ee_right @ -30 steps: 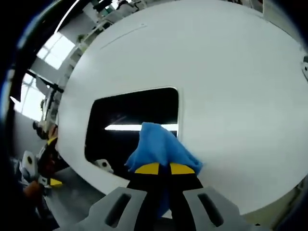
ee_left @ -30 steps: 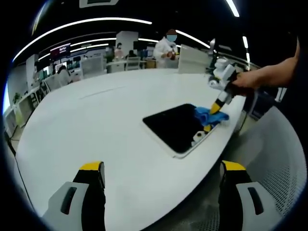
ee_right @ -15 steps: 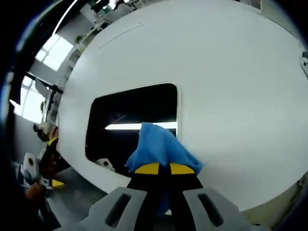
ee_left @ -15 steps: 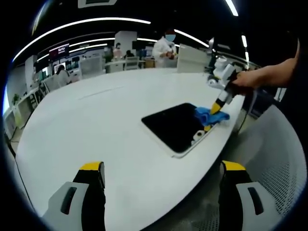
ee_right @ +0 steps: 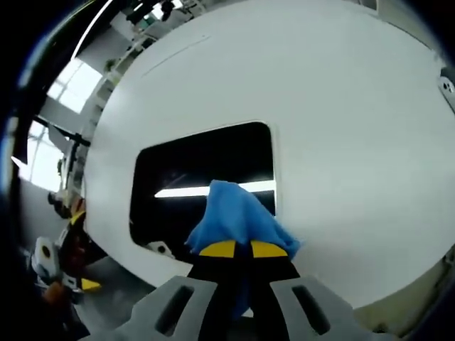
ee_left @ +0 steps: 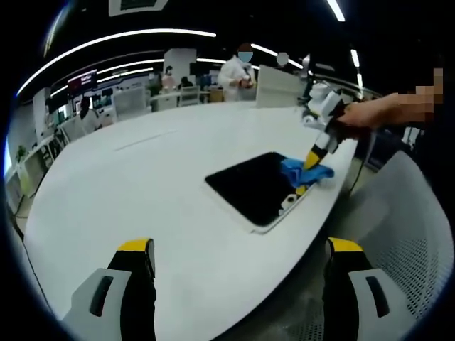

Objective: Wipe the mirror surface with the cleaning cloth until all visible marks leave the cleaned area.

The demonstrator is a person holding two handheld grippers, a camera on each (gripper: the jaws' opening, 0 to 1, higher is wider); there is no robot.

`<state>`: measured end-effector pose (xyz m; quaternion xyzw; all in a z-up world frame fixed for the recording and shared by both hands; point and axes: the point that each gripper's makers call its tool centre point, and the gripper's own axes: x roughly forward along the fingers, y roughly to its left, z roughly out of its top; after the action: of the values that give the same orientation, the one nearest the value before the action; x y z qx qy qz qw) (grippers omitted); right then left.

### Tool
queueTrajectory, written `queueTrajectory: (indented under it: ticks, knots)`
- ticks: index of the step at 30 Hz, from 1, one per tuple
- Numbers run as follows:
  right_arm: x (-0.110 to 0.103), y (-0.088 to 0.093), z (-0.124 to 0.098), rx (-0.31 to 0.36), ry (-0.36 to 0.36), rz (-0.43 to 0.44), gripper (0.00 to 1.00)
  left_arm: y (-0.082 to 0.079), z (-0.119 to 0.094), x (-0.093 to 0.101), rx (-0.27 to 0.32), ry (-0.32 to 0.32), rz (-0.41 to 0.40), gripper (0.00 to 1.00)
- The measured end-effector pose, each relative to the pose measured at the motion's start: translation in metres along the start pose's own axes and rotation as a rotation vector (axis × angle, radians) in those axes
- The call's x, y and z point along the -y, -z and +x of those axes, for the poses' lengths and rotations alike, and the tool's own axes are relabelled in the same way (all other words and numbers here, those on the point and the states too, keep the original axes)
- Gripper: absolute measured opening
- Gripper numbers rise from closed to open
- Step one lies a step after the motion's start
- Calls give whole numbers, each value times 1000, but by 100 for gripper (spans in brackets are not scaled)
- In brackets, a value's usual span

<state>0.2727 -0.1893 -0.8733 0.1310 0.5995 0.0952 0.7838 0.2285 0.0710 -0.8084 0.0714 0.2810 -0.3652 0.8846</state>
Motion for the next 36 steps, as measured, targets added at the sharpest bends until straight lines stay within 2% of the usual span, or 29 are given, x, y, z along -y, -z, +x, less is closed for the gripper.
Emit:
queueTrajectory:
  ticks: [16, 27, 32, 36]
  knots:
    - [-19, 0, 8, 20, 19, 8, 0, -4, -1, 2, 22, 18, 2, 99]
    - [-41, 3, 11, 12, 17, -21, 0, -6, -2, 4, 34, 30, -8, 99]
    - [-50, 5, 11, 4, 15, -31, 0, -6, -3, 4, 34, 30, -11, 99]
    - [-58, 5, 14, -2, 10, -44, 0, -2, -2, 2, 10, 24, -24, 99]
